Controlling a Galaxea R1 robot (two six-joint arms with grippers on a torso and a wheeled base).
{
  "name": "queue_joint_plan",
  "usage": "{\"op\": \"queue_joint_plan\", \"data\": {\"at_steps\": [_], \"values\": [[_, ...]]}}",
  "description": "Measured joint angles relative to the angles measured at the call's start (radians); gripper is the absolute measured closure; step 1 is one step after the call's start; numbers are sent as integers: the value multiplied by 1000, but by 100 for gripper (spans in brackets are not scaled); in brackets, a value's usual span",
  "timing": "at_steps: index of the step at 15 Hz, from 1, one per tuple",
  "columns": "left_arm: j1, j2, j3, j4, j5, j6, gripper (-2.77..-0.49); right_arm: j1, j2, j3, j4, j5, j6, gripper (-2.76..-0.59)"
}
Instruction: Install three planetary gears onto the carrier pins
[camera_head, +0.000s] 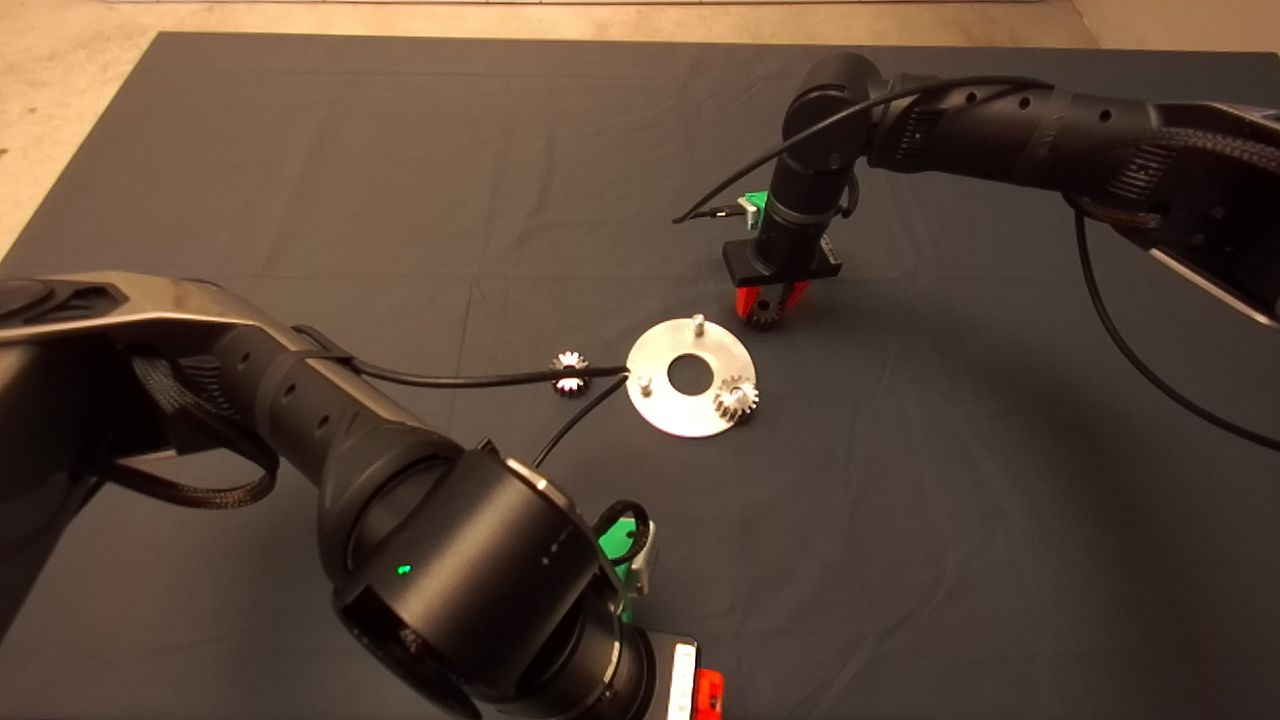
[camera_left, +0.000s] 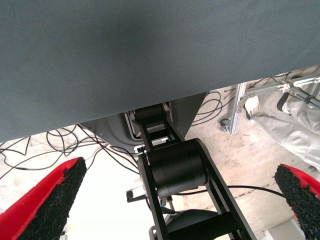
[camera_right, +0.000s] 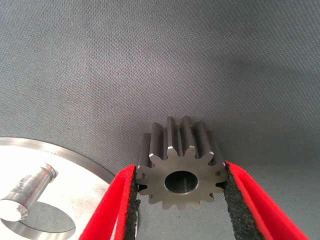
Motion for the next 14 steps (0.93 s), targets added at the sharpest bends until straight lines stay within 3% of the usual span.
{"op": "queue_joint_plan", "data": {"at_steps": [11,14], "values": [[4,0,4,0,0,0,-275,1,10,0,-1,-5,0,-102],[5,1,4,0,-1,0,-275,15,22,5,0,-2,0,-102]]}}
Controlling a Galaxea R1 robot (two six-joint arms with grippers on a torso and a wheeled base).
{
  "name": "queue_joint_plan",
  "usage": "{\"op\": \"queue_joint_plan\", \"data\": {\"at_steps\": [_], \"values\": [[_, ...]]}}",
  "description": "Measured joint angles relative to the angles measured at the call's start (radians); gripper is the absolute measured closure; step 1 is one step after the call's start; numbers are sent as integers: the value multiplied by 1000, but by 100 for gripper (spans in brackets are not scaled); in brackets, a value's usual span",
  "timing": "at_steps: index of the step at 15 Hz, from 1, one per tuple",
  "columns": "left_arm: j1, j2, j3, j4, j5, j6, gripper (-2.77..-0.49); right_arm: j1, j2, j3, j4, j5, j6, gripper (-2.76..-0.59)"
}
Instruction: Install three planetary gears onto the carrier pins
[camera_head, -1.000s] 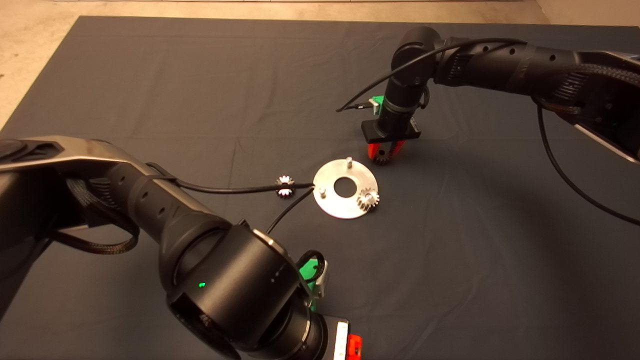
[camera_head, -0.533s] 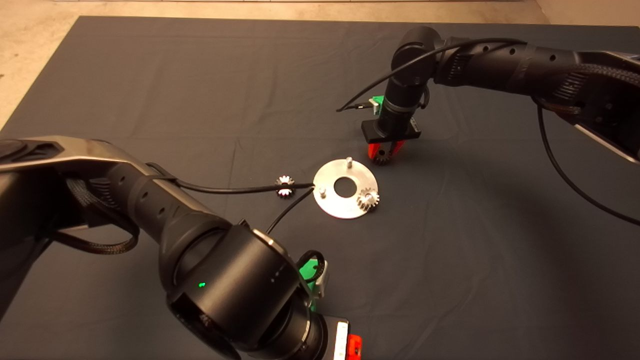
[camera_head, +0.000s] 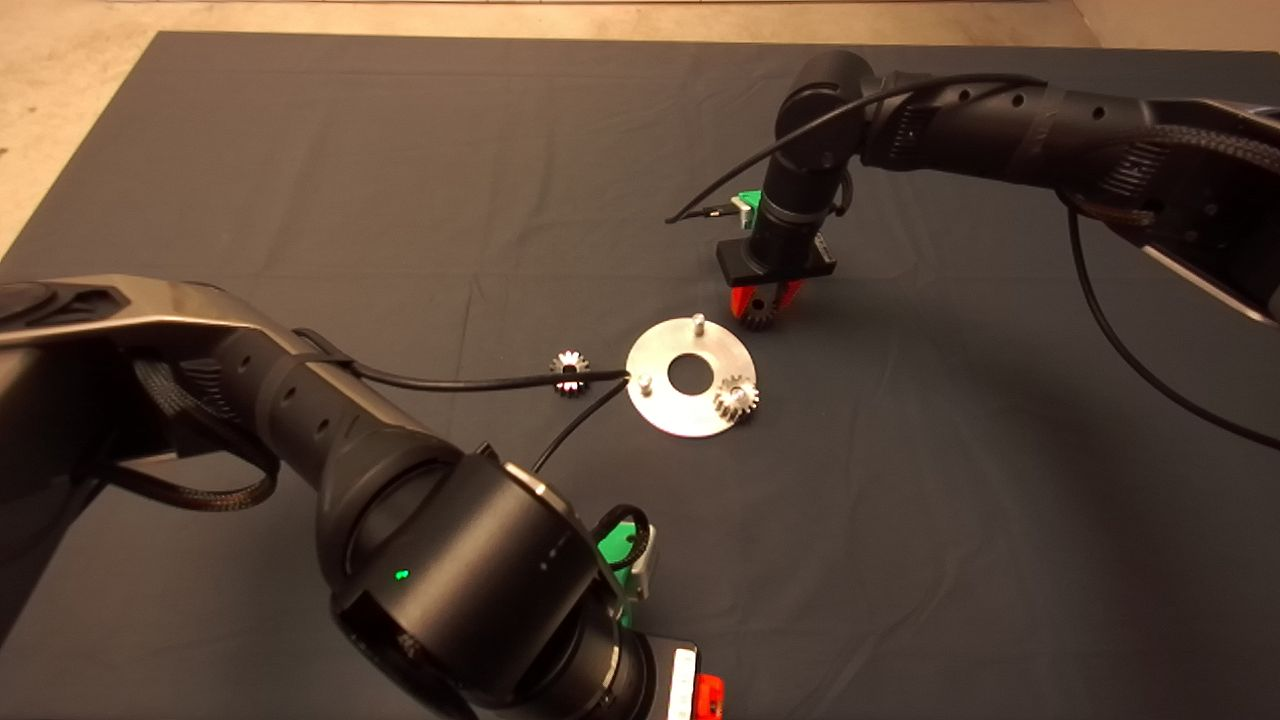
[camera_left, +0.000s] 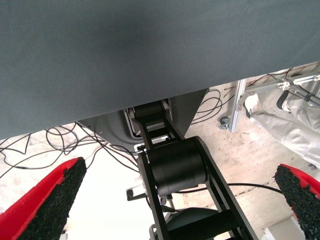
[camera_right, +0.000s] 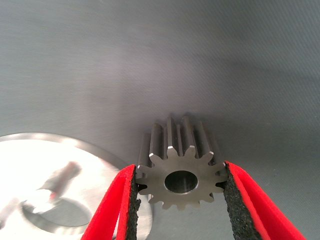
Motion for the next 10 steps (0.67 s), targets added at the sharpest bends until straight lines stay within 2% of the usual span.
{"op": "queue_joint_plan", "data": {"at_steps": [6,10], "values": [[0,3,0,0,0,0,-275,22,10,25,0,-3,3,-102],[0,5,0,0,0,0,-275,22,20,40,0,-6,7,-102]]}}
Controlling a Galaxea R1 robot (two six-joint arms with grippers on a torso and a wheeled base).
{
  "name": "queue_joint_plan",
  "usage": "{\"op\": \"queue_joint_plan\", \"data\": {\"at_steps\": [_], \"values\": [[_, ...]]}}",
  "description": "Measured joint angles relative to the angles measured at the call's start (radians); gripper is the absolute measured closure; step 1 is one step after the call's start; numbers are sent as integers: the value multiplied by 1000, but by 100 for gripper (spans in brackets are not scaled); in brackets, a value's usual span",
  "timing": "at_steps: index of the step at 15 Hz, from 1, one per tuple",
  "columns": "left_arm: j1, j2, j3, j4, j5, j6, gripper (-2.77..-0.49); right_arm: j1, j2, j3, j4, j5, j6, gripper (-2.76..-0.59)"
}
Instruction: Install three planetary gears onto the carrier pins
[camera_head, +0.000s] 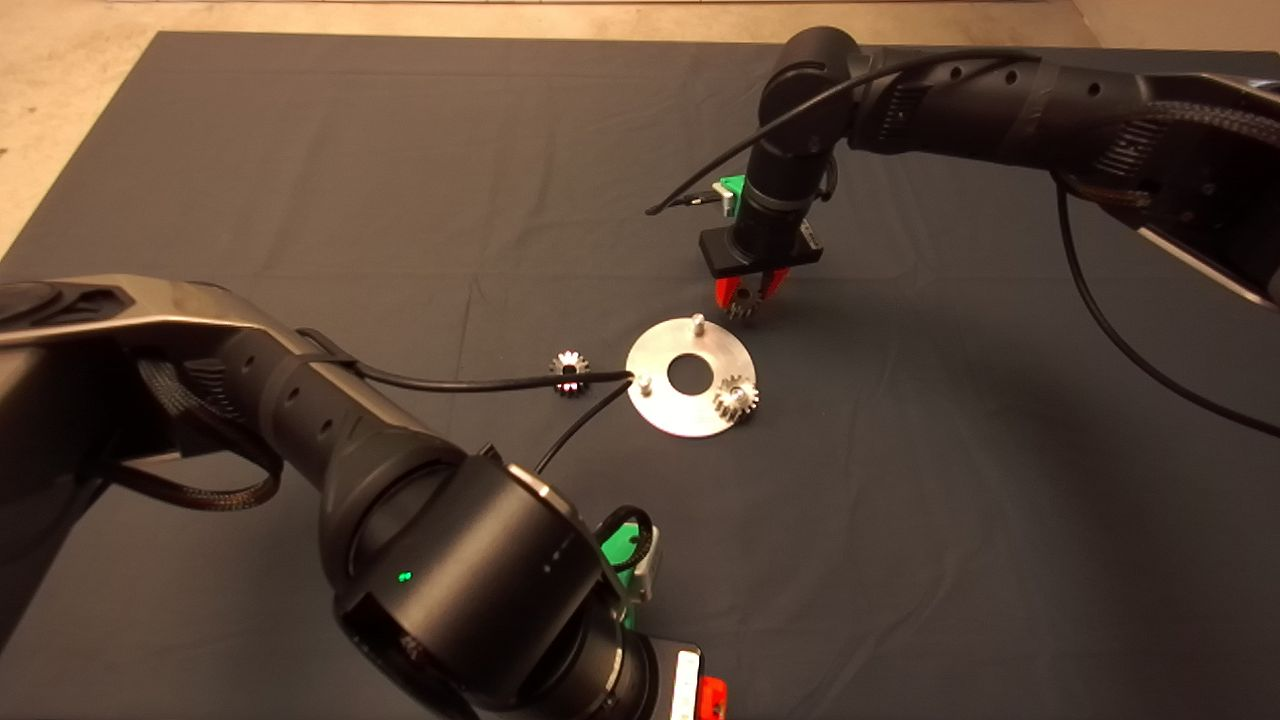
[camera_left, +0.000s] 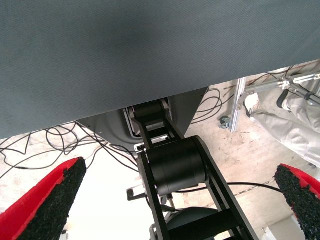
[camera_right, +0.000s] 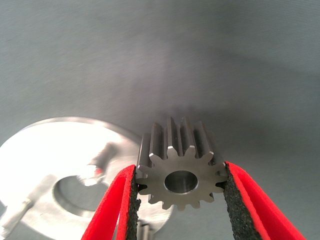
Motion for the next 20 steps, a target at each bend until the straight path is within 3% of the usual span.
{"op": "queue_joint_plan", "data": {"at_steps": [4,8,20], "values": [[0,0,0,0,0,0,-275,2,3,6,0,1,0,-102],[0,0,0,0,0,0,-275,30,3,6,0,4,0,-101],[11,0,0,0,0,1,-275,30,36,47,0,3,-1,-101]]}}
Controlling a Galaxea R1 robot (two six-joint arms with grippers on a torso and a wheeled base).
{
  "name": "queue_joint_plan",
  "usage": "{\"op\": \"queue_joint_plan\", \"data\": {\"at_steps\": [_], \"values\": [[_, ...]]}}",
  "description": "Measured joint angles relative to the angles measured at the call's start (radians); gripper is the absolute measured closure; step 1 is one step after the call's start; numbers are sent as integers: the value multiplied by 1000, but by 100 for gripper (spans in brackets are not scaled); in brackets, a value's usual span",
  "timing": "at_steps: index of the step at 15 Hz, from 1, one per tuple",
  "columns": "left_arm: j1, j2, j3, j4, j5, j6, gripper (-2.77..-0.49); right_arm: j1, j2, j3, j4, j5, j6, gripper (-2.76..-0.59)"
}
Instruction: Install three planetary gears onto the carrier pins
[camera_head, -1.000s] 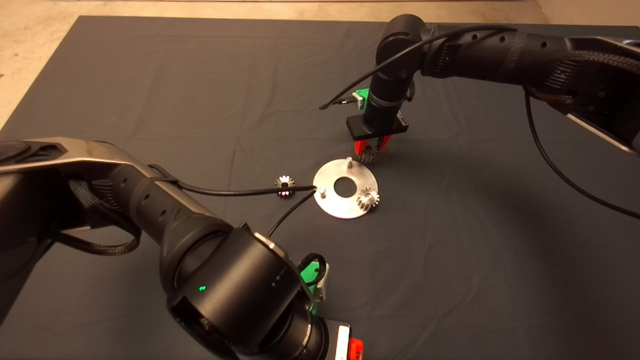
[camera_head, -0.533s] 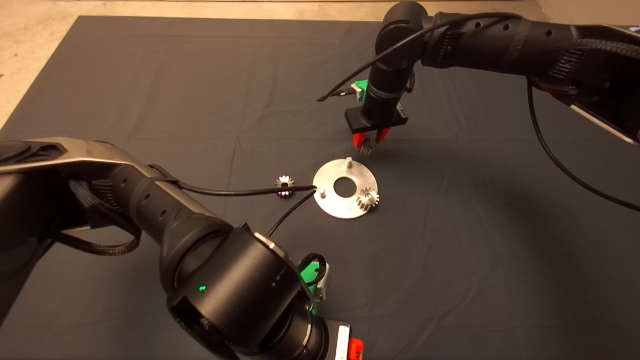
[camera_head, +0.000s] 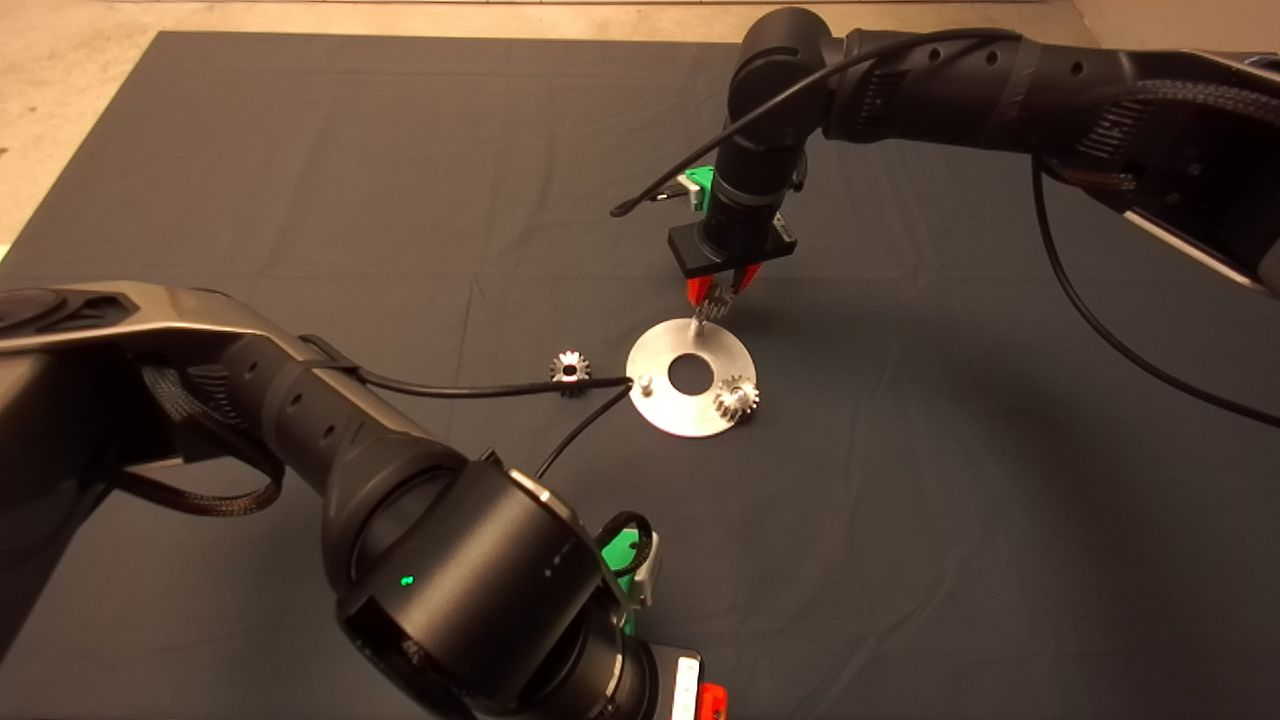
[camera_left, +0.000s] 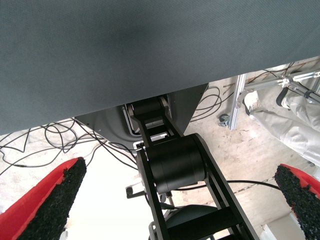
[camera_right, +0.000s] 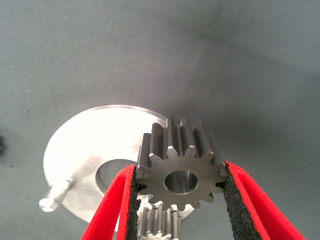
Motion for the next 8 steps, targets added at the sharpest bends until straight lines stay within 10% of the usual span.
{"op": "queue_joint_plan", "data": {"at_steps": [8], "values": [[9,0,0,0,0,0,-275,0,8,18,0,-4,0,-101]]}}
